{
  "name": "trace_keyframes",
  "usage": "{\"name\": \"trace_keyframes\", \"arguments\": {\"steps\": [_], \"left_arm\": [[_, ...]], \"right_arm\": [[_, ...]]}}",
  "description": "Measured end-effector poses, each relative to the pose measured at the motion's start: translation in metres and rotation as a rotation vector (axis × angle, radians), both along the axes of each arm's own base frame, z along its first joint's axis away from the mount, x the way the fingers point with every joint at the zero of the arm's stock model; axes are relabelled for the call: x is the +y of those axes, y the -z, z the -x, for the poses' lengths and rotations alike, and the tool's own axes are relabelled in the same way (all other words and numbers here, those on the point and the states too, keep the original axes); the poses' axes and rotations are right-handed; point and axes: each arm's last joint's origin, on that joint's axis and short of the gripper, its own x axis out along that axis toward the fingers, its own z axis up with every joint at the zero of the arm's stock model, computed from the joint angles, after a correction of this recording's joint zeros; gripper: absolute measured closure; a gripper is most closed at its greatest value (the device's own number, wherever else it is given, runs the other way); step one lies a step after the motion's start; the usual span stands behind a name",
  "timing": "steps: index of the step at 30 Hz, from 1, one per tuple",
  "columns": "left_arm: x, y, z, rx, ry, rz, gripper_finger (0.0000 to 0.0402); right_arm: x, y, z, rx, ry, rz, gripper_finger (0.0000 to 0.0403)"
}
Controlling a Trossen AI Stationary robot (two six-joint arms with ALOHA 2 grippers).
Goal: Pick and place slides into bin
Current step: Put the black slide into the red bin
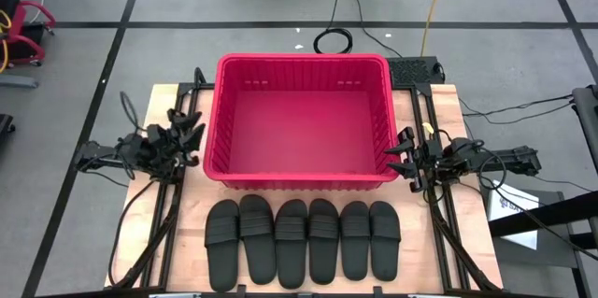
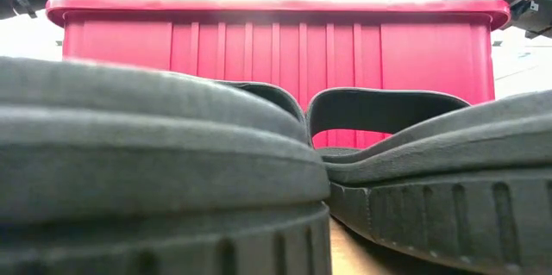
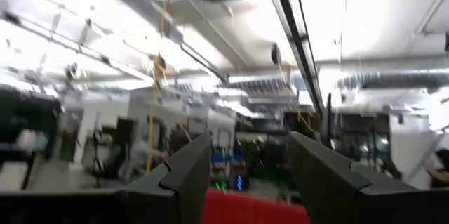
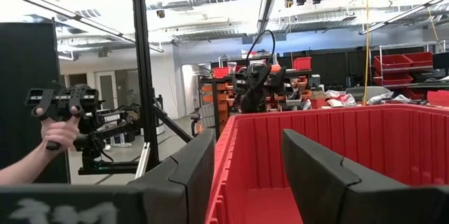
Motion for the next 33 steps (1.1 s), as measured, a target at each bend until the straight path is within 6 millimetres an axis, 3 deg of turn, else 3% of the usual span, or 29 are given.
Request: {"name": "trace_keyframes", "arguments": {"steps": [8, 25, 33], "left_arm": [[0.004, -0.003, 0.005, -0.046, -0.100, 0.071, 0.0206], [0.003, -0.004, 0.004, -0.090, -0.003, 0.135, 0.0206], [0.001, -0.032, 0.008, 0.073, 0.057, 0.075, 0.0206]], "right_arm": [[0.000, -0.002, 0.001, -0.024, -0.007, -0.014, 0.0248], [-0.001, -0.027, 0.014, -0.315, -0.005, -0.031, 0.0248], [-0.001, -0.034, 0.017, -0.383, -0.002, -0.023, 0.0248]]}}
